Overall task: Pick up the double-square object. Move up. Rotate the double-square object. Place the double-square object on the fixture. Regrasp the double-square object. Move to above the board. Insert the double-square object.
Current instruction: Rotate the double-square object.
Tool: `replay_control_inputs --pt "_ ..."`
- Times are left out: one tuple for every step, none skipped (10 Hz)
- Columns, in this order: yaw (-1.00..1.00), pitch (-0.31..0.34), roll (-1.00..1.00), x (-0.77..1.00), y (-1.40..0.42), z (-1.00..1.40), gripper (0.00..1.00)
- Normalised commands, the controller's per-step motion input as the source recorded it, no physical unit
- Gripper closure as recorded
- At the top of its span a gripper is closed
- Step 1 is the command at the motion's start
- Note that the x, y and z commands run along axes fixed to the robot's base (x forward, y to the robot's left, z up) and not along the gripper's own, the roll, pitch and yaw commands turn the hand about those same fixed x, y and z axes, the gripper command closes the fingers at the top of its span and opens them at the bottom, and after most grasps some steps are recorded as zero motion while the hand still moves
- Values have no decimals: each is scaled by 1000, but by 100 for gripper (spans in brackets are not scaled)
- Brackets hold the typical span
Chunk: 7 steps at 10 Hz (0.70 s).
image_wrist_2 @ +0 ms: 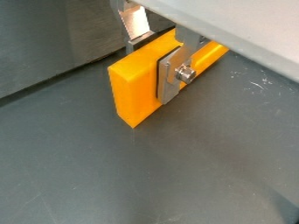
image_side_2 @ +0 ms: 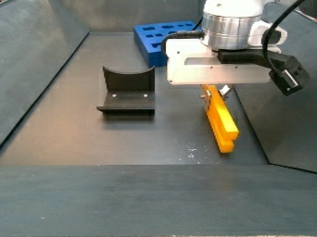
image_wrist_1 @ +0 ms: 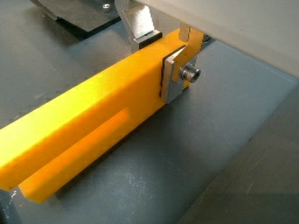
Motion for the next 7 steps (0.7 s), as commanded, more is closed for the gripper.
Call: replay_control_inputs --pt "15 -41 -87 28 7 -299 100" --pt "15 -41 -87 27 7 -299 100" --pt "14 -41 -87 27 7 -299 100" --pt "14 -41 -87 27 7 -299 100" --pt "14 -41 -87 27 7 -299 100" --pt "14 -41 -87 27 7 -299 100" --pt "14 -41 -87 27 7 -299 100"
